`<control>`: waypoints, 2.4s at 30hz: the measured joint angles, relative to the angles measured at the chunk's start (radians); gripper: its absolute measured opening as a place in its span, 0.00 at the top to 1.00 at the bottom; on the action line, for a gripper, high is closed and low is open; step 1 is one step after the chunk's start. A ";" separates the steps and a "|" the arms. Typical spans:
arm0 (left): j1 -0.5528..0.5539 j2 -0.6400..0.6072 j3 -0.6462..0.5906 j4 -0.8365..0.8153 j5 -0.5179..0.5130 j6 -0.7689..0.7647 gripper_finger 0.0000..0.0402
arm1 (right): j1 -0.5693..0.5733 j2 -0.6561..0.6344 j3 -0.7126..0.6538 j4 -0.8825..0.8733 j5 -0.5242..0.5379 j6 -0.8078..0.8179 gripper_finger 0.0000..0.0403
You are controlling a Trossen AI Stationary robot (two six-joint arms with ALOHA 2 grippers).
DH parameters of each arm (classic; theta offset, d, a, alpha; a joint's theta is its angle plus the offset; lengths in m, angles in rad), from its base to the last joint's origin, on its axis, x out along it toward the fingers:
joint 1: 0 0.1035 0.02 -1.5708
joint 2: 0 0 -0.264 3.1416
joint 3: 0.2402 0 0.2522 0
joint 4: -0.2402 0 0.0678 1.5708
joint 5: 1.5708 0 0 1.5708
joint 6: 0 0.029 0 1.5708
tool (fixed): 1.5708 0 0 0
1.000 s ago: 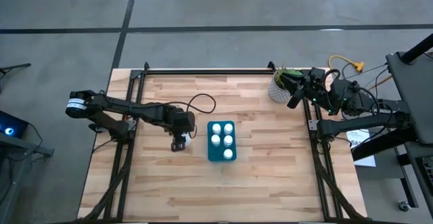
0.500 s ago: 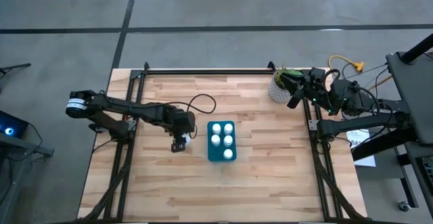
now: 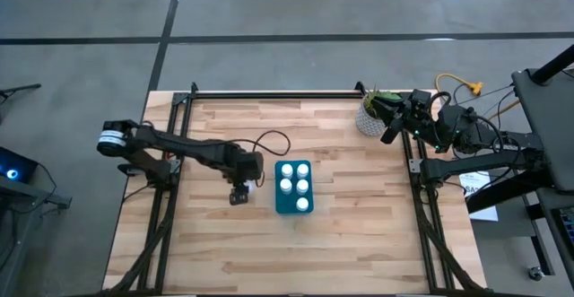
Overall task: Pick and place pill bottles into a basket
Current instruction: Put the medicine bottle in the blue bin
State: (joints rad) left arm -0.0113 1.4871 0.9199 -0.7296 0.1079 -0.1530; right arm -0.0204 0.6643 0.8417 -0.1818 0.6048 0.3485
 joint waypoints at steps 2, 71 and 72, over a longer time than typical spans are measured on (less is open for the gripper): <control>-0.001 0.025 0.000 0.006 0.009 -0.001 0.49 | 0.000 0.000 0.000 0.000 0.000 0.000 0.83; -0.078 0.302 0.749 -0.387 -0.005 0.006 0.59 | 0.000 0.000 0.000 -0.001 0.000 -0.009 0.83; -0.082 0.310 0.757 -0.387 -0.004 0.007 0.59 | 0.000 0.000 0.000 -0.001 0.000 -0.009 0.83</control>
State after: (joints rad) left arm -0.0928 1.7972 1.6765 -1.1162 0.1043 -0.1463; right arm -0.0200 0.6647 0.8417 -0.1825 0.6044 0.3397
